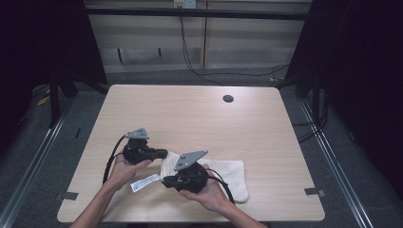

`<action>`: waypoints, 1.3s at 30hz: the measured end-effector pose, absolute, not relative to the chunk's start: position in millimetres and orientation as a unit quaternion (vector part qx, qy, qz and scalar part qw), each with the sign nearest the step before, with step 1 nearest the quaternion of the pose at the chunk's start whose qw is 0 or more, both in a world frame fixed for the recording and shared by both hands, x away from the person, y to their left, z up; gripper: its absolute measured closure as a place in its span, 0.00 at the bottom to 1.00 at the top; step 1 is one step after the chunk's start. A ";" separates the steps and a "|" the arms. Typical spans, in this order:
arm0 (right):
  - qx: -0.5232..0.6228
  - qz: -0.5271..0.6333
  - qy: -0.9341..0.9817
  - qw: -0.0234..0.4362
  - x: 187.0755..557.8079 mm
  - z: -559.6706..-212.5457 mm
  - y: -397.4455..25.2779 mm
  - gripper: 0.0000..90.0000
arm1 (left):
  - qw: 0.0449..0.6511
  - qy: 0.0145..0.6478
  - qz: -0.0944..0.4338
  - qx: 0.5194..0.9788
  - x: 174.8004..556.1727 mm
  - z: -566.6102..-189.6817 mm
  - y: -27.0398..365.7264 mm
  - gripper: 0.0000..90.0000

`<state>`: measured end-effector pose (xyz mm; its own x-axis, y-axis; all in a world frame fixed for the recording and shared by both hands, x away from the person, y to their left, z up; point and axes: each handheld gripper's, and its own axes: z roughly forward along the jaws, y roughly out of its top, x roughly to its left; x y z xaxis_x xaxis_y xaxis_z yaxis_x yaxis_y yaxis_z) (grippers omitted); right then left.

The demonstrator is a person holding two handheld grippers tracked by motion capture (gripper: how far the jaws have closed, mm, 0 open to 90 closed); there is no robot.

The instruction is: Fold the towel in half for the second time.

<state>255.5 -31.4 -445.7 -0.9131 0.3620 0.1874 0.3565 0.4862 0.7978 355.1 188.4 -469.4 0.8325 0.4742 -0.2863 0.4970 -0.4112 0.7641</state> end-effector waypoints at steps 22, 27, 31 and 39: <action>0.185 0.482 0.856 -0.006 275.2 -424.5 12.9 0.94 | 0.484 0.320 0.013 0.815 361.1 -448.1 228.2 0.95; 0.177 0.486 0.856 0.000 277.5 -415.7 22.9 0.94 | 0.495 0.327 0.021 0.804 361.2 -439.9 239.7 0.95; 0.166 0.496 0.852 -0.006 279.1 -410.0 31.0 0.94 | 0.503 0.317 0.038 0.803 357.7 -422.8 248.3 0.95; 0.156 0.510 0.846 -0.010 275.3 -402.0 31.7 0.94 | 0.508 0.303 0.042 0.805 353.3 -414.8 232.3 0.95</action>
